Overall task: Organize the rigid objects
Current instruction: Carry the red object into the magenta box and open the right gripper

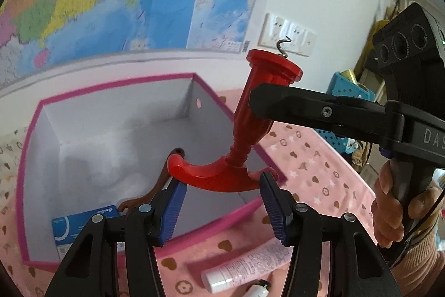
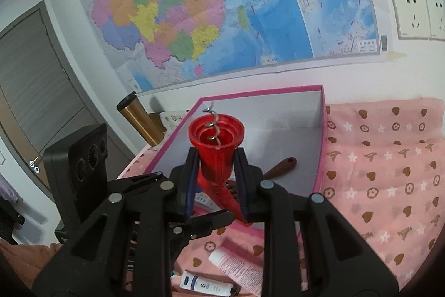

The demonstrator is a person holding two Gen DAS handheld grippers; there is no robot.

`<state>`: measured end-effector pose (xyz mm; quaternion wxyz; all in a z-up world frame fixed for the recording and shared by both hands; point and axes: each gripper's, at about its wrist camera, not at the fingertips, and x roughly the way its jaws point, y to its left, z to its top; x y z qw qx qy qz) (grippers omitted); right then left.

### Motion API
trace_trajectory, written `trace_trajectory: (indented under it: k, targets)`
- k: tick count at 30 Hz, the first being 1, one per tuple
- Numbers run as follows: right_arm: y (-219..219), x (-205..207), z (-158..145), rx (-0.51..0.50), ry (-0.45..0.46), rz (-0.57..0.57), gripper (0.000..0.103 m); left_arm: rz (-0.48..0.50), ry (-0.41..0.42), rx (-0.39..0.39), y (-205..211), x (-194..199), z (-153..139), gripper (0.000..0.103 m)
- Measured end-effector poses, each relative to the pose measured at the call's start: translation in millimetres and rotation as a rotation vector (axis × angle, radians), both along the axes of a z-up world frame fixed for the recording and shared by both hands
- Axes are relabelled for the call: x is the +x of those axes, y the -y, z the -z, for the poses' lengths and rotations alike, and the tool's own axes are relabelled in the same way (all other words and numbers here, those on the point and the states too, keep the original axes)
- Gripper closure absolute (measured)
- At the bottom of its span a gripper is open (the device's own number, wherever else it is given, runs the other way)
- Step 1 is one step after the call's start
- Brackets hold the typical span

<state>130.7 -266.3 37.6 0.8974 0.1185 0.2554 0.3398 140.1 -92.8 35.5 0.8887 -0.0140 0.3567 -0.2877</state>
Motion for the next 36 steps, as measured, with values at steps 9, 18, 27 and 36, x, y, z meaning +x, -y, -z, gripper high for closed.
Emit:
trace_trajectory:
  k: [9, 18, 27, 36]
  targets:
    - [-5, 31, 20, -0.015, -0.081, -0.003, 0.076, -0.025, -0.069, 0.016, 3, 18, 24, 0.048]
    - [-8, 59, 38, -0.112, -0.179, 0.1, 0.062, -0.049, -0.103, 0.041, 2, 25, 37, 0.048]
    - [-1, 53, 42, -0.136, -0.174, 0.162, 0.046, -0.061, -0.056, 0.047, -9, 14, 32, 0.048]
    - [12, 4, 35, -0.089, -0.107, 0.116, 0.046, -0.061, 0.029, 0.052, -22, -16, 19, 0.047]
